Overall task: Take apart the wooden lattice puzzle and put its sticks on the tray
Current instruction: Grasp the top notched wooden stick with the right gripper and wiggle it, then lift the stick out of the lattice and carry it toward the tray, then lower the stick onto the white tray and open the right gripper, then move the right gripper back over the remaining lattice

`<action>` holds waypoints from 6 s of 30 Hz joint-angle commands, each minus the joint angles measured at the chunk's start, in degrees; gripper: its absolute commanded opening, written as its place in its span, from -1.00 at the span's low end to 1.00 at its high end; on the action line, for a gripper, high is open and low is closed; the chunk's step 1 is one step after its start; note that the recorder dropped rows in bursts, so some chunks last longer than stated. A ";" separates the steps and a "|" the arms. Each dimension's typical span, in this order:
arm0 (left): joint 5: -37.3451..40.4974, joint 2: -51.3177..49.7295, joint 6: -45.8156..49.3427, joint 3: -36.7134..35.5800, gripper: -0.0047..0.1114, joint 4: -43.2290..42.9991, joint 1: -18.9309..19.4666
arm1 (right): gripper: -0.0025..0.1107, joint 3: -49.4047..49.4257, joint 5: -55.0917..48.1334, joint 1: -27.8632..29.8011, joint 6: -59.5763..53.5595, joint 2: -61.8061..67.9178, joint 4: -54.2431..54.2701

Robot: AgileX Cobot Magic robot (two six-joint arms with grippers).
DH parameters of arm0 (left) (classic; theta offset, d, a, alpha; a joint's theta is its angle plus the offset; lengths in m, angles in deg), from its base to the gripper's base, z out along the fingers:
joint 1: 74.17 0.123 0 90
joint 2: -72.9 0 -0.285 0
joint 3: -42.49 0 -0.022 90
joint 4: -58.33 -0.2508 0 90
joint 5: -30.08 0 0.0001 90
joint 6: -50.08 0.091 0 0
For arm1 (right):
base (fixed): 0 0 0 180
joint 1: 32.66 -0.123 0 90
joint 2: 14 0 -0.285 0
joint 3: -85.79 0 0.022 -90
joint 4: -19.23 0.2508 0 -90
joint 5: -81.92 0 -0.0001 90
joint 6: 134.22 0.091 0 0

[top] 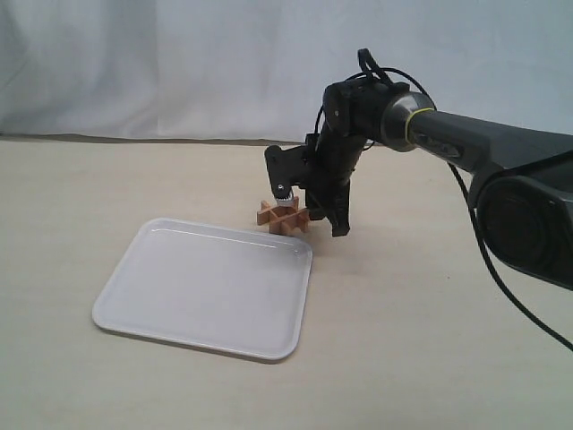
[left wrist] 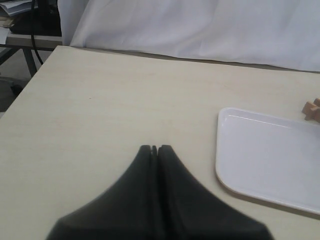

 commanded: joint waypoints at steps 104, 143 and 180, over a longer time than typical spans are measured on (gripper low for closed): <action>-0.55 0.13 -0.20 -0.13 -0.92 -0.25 -0.37 | -0.88 0.42 -3.88 -20.52 18.23 -4.84 0.18; -0.34 0.13 -0.20 -0.13 -0.92 -0.25 -0.37 | -0.04 0.31 2.31 -19.80 43.77 -8.65 -11.86; -0.51 0.13 -0.20 -0.13 -0.92 -0.25 -0.37 | -0.03 -1.41 3.02 3.23 21.79 -1.88 0.98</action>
